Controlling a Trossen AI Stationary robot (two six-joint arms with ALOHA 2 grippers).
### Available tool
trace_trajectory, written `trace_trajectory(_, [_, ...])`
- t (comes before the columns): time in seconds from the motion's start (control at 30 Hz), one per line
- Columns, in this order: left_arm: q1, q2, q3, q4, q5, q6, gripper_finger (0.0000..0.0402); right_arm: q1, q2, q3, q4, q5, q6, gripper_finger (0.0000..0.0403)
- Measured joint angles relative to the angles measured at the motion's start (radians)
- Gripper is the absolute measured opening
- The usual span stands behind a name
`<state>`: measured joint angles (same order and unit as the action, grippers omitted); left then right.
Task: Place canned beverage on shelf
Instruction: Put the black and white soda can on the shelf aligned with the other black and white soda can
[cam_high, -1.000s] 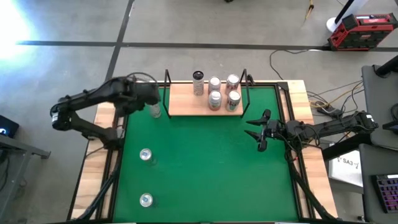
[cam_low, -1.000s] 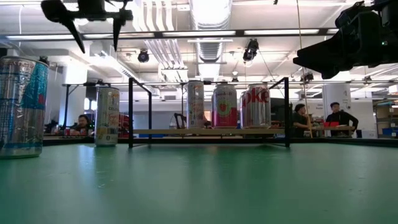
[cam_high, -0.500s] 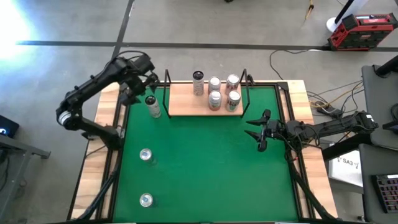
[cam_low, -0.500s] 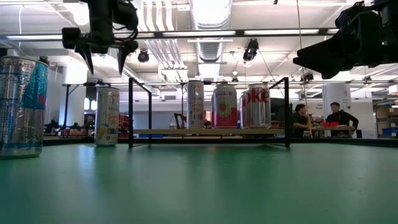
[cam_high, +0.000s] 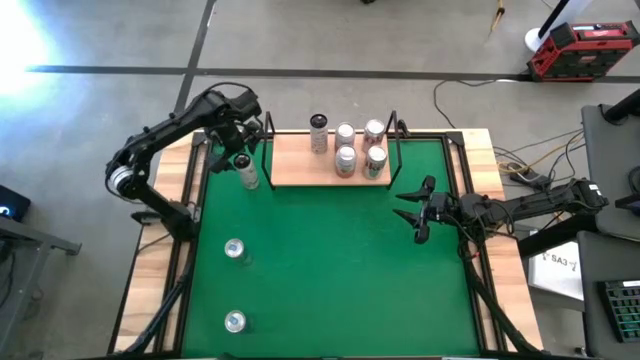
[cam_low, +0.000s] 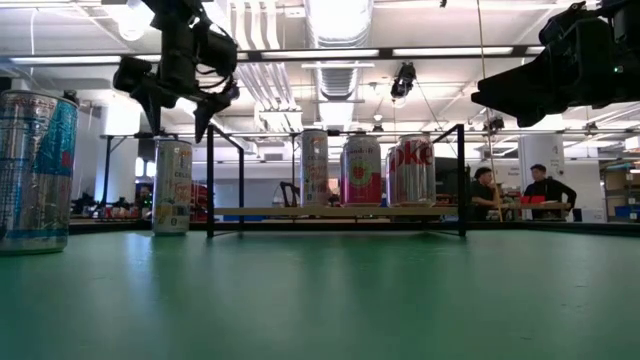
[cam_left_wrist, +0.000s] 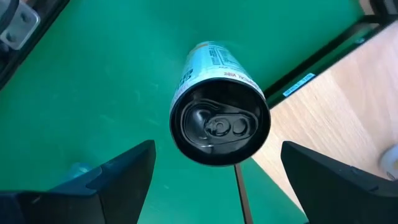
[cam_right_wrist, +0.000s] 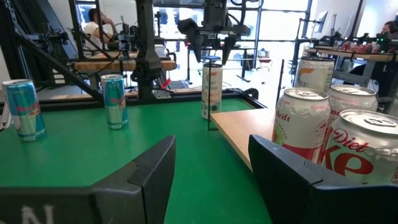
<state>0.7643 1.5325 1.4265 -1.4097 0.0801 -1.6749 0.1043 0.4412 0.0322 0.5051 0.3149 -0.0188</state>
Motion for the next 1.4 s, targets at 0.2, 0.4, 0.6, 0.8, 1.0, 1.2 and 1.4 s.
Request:
trace_trajectory(0.2, [0.0,0.009,-0.03,0.012,0.012,-0.044,0.0332,0.0,0.0,0.0,0.0,0.0,0.0,0.0194])
trace_trajectory(0.4, [0.003,0.009,-0.092,0.061,0.011,-0.047,0.0332,0.0,0.0,0.0,0.0,0.0,0.0,0.0194])
trace_trajectory(0.6, [0.003,0.008,-0.117,0.088,-0.026,-0.025,0.0332,0.0,0.0,0.0,0.0,0.0,0.0,0.0194])
trace_trajectory(0.8, [0.003,0.008,-0.127,0.094,-0.071,0.008,0.0317,0.0,0.0,0.0,0.0,0.0,0.0,0.0194])
trace_trajectory(1.0, [0.003,0.008,-0.128,0.109,-0.074,0.081,0.0262,0.0,0.0,0.0,0.0,0.0,0.0,0.0194])
trace_trajectory(1.2, [-0.008,0.006,-0.128,0.111,-0.072,0.197,0.024,0.0,0.0,0.0,0.0,0.0,0.0,0.0194])
trace_trajectory(1.4, [-0.009,-0.019,-0.063,0.026,-0.052,0.372,0.024,0.0,0.0,0.0,0.0,0.0,0.0,0.0194])
